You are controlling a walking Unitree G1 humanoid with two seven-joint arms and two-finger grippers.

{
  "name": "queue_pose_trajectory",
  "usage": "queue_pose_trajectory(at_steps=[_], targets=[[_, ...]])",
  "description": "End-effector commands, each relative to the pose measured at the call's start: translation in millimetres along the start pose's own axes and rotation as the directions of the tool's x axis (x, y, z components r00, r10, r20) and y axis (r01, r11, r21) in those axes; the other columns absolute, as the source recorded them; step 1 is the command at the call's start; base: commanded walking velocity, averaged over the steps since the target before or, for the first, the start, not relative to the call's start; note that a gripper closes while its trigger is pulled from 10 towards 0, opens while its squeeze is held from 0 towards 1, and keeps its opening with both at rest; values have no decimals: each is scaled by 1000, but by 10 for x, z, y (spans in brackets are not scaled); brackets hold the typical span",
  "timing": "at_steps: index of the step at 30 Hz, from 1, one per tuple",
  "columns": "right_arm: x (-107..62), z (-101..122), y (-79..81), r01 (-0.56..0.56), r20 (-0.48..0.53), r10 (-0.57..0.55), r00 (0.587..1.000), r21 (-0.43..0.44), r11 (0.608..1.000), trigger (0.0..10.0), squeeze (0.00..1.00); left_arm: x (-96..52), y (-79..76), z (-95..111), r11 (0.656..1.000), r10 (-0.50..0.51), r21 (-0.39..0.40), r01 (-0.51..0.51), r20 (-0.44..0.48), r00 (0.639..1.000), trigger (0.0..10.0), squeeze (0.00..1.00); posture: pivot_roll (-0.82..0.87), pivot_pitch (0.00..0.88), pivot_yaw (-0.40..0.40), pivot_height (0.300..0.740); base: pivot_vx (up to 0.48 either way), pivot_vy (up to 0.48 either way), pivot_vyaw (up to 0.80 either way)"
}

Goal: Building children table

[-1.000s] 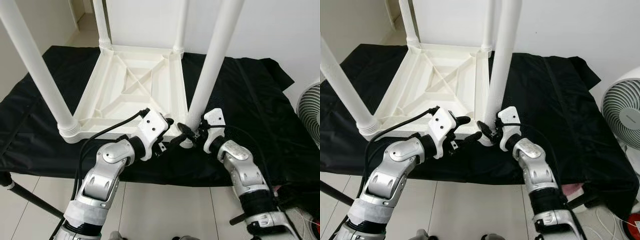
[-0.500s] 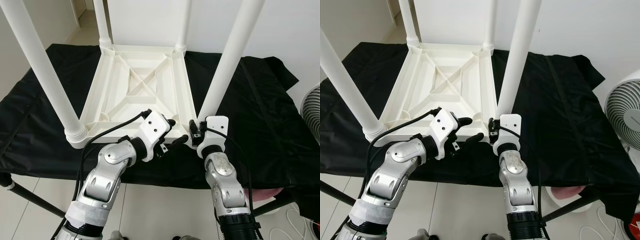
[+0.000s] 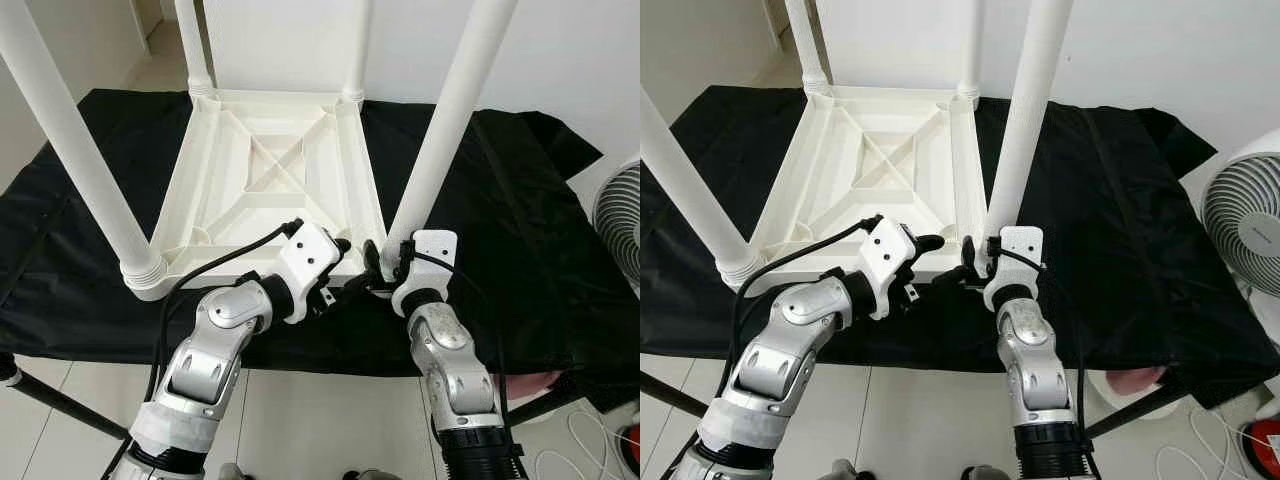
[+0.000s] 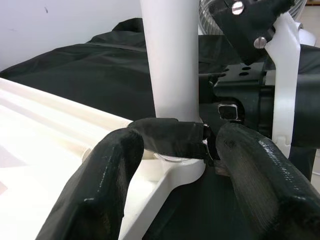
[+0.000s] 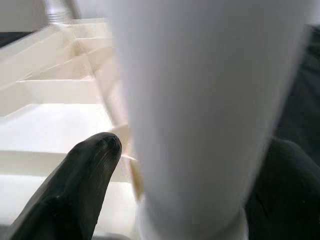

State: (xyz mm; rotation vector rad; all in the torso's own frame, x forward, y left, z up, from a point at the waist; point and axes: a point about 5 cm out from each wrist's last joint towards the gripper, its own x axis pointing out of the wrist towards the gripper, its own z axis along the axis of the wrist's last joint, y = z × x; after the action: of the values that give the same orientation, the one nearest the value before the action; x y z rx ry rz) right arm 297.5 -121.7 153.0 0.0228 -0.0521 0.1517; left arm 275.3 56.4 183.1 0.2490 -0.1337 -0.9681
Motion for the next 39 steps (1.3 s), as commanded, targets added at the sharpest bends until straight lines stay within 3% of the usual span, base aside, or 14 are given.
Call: queue_pose_trajectory(at_steps=[1,2,3,4,5,12,15,27,28,29,30,31,34,39], targets=[[11,37,-32,-18,14,18,1000,-13,1000,10000,1000,-4,21,-37,997,73,-9,-73,-11,997,10000,0,-150,66,0,740,0,0,0],[11,37,-32,-18,14,18,1000,-13,1000,10000,1000,-4,21,-37,997,73,-9,-73,-11,997,10000,0,-150,66,0,740,0,0,0],[41,72,-75,-130,10,131,991,-42,991,10000,118,0,21,-35,998,69,-6,-69,-11,998,10000,0,-149,62,1,740,0,0,0],[41,72,-75,-130,10,131,991,-42,991,10000,118,0,21,-35,998,69,-6,-69,-11,998,10000,0,-149,62,1,740,0,0,0],[52,85,-94,-172,3,172,985,-47,984,10000,0,1,21,-34,998,67,-4,-67,-12,998,10000,0,-149,62,1,740,0,0,0],[142,154,-248,-363,-14,363,932,-89,928,10000,0,2,15,-31,998,65,0,-65,-11,998,10000,0,-142,55,-1,740,0,0,0],[244,166,-326,-497,-45,496,867,-152,854,10000,0,-1,21,-29,998,68,5,-68,-12,998,10000,0,-133,45,-4,740,0,0,0],[322,75,-291,-646,-123,634,764,-164,746,10000,0,-8,33,-26,997,81,9,-81,-12,997,10000,0,-124,48,-8,740,0,0,0],[316,40,-297,-659,-134,645,752,-160,735,7333,0,-10,34,-26,996,84,9,-84,-13,996,10000,0,-124,48,-8,740,0,0,0],[316,40,-297,-659,-134,645,752,-160,735,7333,0,-10,34,-26,996,84,9,-84,-13,996,10000,0,-124,48,-8,740,0,0,0],[311,11,-308,-672,-141,657,741,-156,724,4941,0,-13,34,-25,996,86,8,-86,-13,996,10000,0,-118,54,-12,740,0,0,0],[311,11,-308,-672,-141,657,741,-156,724,4941,0,-13,34,-25,996,86,8,-86,-13,996,10000,0,-118,54,-12,740,0,0,0],[288,-67,-341,-682,-158,664,731,-146,716,0,0,-14,45,-24,996,87,10,-87,-14,996,10000,0,-121,55,-9,740,0,0,0],[269,-93,-357,-680,-158,662,732,-129,721,0,0,-8,56,-17,996,85,12,-85,-12,996,10000,0,-124,54,-3,740,0,0,0]])
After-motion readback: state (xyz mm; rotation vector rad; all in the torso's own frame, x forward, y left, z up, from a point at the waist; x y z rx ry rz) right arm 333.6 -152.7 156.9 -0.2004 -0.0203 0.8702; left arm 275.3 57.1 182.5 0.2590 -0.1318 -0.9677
